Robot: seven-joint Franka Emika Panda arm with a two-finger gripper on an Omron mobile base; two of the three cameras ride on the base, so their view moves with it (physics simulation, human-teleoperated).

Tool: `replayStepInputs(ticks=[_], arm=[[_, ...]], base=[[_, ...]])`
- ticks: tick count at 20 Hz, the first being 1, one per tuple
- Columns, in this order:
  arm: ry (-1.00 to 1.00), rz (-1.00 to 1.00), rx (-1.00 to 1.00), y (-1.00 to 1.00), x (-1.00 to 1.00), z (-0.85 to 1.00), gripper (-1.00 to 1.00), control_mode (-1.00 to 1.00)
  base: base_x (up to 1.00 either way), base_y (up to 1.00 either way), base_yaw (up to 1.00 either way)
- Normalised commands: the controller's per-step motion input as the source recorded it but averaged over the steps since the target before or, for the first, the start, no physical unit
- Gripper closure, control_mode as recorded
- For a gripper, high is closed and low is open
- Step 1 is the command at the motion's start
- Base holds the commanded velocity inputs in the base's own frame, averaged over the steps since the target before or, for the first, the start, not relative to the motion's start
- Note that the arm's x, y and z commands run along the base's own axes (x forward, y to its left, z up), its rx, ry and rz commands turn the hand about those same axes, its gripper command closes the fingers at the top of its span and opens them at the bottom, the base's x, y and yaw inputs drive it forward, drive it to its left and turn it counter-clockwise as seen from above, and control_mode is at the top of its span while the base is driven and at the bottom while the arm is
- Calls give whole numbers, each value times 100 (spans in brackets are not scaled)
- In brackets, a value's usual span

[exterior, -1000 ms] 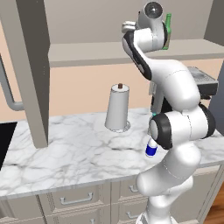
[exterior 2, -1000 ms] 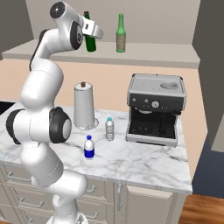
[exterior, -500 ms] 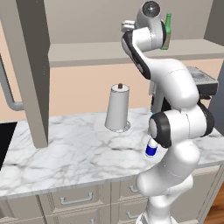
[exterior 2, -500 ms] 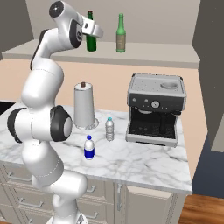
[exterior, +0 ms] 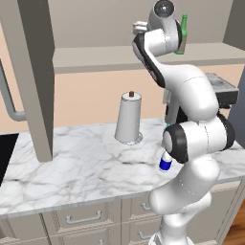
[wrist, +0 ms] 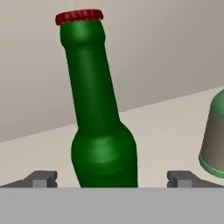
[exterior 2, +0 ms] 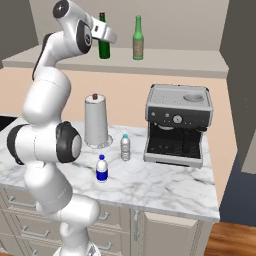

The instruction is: Sort all alcoholic drinks to one cabinet, and non-alcoholic drinks to the other.

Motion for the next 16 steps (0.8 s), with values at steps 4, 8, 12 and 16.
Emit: replayStepInputs(ticks=[4,8,12,16], arm=[[-2,0,0,0,-49,0,-100,-100],[-1,0,0,0,-59,0,-100,-100],[0,-2,1,0,-73,0,-100,-100],[0,-3,1,0,-81,-6,-100,-100]], base=[[0,0,0],[0,0,0],[0,0,0],[0,0,0]])
